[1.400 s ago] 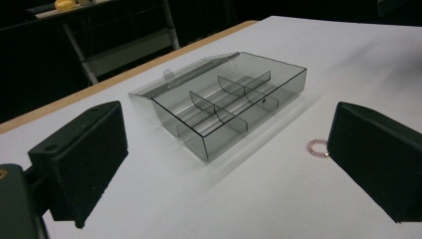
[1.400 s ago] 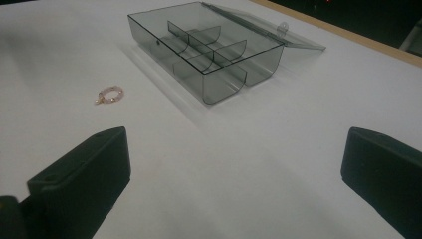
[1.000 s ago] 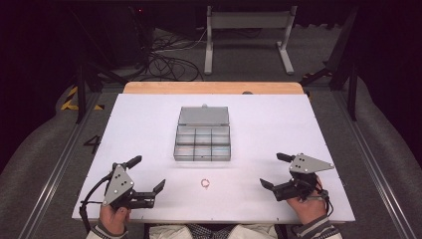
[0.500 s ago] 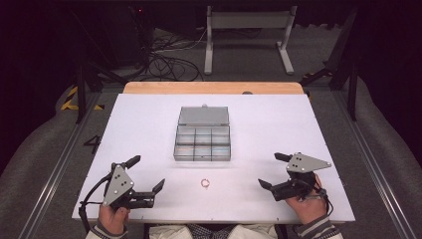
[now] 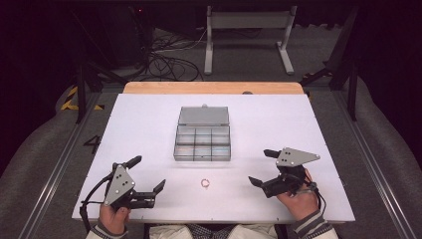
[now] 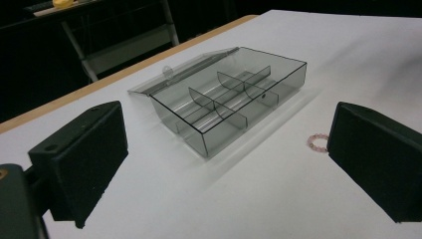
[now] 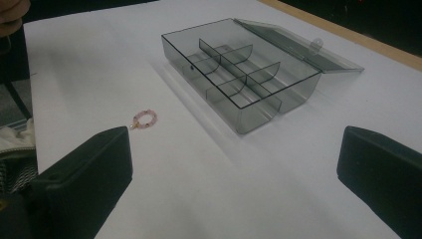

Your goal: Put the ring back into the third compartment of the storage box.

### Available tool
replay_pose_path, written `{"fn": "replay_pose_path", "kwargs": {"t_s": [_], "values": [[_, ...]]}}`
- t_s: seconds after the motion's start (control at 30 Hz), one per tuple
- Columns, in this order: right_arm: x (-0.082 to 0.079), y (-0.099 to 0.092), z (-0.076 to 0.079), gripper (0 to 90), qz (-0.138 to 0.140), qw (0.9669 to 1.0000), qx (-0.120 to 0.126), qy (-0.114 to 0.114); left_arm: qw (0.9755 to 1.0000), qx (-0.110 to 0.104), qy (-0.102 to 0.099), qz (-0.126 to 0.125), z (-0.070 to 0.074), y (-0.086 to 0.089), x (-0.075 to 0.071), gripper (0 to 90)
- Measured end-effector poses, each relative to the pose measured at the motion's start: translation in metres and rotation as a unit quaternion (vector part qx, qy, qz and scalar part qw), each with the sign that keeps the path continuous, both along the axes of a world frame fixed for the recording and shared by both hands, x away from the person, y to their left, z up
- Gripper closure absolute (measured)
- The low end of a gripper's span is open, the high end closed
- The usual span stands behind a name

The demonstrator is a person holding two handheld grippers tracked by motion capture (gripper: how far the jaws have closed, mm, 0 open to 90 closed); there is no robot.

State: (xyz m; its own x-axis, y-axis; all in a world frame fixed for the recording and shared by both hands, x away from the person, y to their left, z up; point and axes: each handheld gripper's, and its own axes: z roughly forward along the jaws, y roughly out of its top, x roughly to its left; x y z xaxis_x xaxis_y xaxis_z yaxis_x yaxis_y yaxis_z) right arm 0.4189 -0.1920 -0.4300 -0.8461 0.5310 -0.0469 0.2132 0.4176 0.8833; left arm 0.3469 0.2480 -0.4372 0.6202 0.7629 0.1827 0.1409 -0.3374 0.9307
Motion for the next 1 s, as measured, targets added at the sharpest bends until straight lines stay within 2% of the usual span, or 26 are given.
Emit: {"fn": "replay_pose_path", "kwargs": {"t_s": [0.37, 0.43, 0.5, 0.57, 0.77, 1.0], "values": [[0.004, 0.022, 0.005, 1.4, 0.018, 0.9998, -0.007, -0.001, 1.0000, 0.000, 0.000, -0.003, 0.000, 0.000, 0.000, 3.2], [0.004, 0.021, 0.006, 1.5, 0.023, 0.9997, 0.002, 0.007, 1.0000, -0.001, 0.003, -0.003, 0.000, 0.000, 0.000, 3.2], [0.005, 0.019, 0.006, 1.3, 0.031, 0.9989, 0.023, 0.025, 1.0000, 0.002, 0.002, -0.002, 0.000, 0.001, 0.001, 3.2], [0.006, 0.018, 0.007, 1.4, 0.037, 0.9981, 0.033, 0.037, 1.0000, -0.003, 0.007, -0.002, 0.000, 0.001, 0.001, 3.2], [0.004, 0.025, 0.010, 7.7, 0.044, 0.9975, 0.011, 0.054, 1.0000, 0.002, 0.003, -0.002, 0.000, 0.001, 0.001, 3.2], [0.004, 0.040, 0.014, 15.6, 0.047, 0.9970, -0.011, 0.060, 1.0000, 0.002, 0.003, -0.002, 0.000, 0.001, 0.001, 3.2]]}}
